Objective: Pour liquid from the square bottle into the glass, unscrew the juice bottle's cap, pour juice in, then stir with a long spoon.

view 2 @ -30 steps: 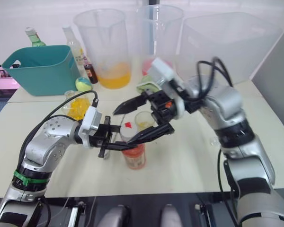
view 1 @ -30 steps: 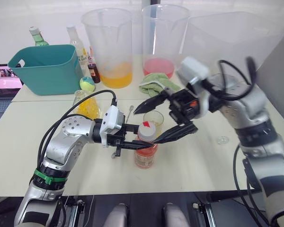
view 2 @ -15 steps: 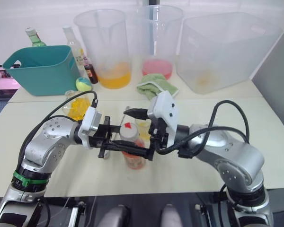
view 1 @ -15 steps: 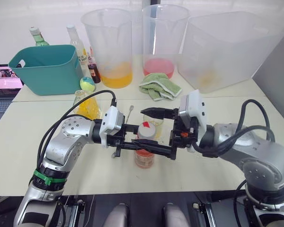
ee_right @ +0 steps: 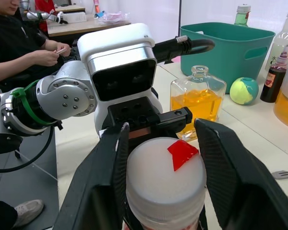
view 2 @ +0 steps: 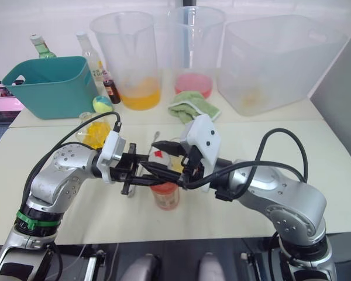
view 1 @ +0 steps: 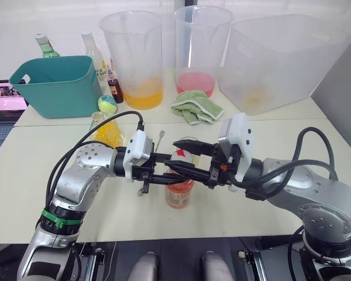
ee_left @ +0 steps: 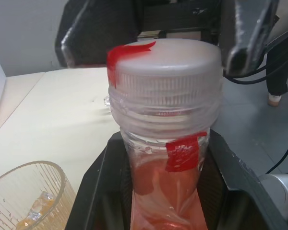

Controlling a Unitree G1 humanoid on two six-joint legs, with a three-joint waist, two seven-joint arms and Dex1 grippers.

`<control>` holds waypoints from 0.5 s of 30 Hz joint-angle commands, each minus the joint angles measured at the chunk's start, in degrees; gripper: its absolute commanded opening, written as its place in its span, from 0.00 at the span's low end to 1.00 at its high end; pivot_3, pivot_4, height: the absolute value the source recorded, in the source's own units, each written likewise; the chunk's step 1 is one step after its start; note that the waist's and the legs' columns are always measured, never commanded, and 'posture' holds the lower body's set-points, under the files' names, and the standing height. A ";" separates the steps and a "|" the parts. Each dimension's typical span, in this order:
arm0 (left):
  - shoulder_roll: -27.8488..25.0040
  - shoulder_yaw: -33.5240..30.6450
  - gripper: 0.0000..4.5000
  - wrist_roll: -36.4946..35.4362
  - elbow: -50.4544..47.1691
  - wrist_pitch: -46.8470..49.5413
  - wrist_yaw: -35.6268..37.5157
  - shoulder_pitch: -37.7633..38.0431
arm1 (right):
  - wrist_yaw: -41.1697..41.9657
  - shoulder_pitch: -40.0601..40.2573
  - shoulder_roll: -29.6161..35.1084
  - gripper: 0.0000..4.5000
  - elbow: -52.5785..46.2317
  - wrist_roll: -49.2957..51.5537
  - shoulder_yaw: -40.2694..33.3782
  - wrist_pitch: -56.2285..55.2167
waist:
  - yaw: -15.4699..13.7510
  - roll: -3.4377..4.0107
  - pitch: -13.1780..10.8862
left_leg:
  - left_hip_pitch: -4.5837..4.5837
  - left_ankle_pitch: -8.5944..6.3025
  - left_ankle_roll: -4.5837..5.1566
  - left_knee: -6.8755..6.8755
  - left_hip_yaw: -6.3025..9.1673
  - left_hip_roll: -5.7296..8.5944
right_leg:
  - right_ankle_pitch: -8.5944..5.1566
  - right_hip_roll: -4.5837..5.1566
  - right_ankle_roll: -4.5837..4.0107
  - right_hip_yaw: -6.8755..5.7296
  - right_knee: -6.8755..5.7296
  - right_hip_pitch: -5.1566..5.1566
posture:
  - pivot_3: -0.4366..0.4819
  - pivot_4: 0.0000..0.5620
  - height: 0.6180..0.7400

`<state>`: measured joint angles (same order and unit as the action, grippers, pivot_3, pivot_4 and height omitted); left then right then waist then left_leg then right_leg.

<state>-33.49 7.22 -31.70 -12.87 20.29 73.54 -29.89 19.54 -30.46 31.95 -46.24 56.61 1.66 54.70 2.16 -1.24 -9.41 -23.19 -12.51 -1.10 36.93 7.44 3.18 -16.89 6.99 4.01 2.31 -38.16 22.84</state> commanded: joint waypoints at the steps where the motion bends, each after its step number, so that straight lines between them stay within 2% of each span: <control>1: -0.49 1.22 0.29 -0.47 -0.82 0.80 1.50 0.25 | 0.05 -0.29 0.51 0.37 -0.85 -0.53 -0.86 -1.72 | 0.00 0.00 0.00 | 0.00 0.00 0.00 0.00 0.01 0.00 | 0.00 0.00 0.00 -0.01 0.00 -0.01 | 0.48 0.27 0.98; 3: -0.53 1.16 0.29 -0.43 -0.66 0.79 1.52 0.13 | 2.98 -1.07 1.20 0.37 -0.02 -0.65 -0.27 -2.34 | 0.00 0.00 0.00 | 0.00 0.00 0.00 0.00 0.01 0.00 | 0.00 0.00 0.00 -0.01 0.01 -0.02 | 0.48 0.27 0.98; 8: -0.82 1.09 0.29 -0.31 -0.27 0.54 1.89 0.06 | 24.86 -6.81 4.55 0.37 10.99 -4.43 5.36 -8.65 | 0.26 0.00 0.00 | 0.15 0.00 0.01 0.00 -0.01 -0.02 | 0.00 -0.03 0.00 -0.04 0.07 -0.21 | 0.48 0.27 0.98; 11: -1.17 0.94 0.29 -0.43 -0.64 0.60 2.10 0.34 | 45.89 -15.18 4.32 0.37 25.87 -10.45 13.64 -14.91 | 0.55 0.00 0.00 | 0.36 -0.03 0.04 -0.03 -0.02 -0.04 | -0.01 -0.06 0.02 -0.06 0.14 -0.45 | 0.48 0.27 0.98; 15: -1.44 0.89 0.29 -0.48 -1.34 0.69 2.06 0.90 | 66.73 -25.50 2.01 0.37 42.85 -16.37 22.61 -21.99 | 0.79 0.01 0.00 | 0.50 -0.04 0.07 -0.07 -0.03 -0.13 | -0.01 -0.13 0.01 -0.05 0.14 -0.54 | 0.48 0.27 0.98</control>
<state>-34.75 6.87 -31.77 -13.03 20.09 74.92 -29.22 77.13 -54.33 34.54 -6.60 41.69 18.45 35.14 2.95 -1.24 -9.41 -22.68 -12.57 -1.02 36.87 7.43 3.04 -16.90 6.84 4.02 2.25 -38.03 22.31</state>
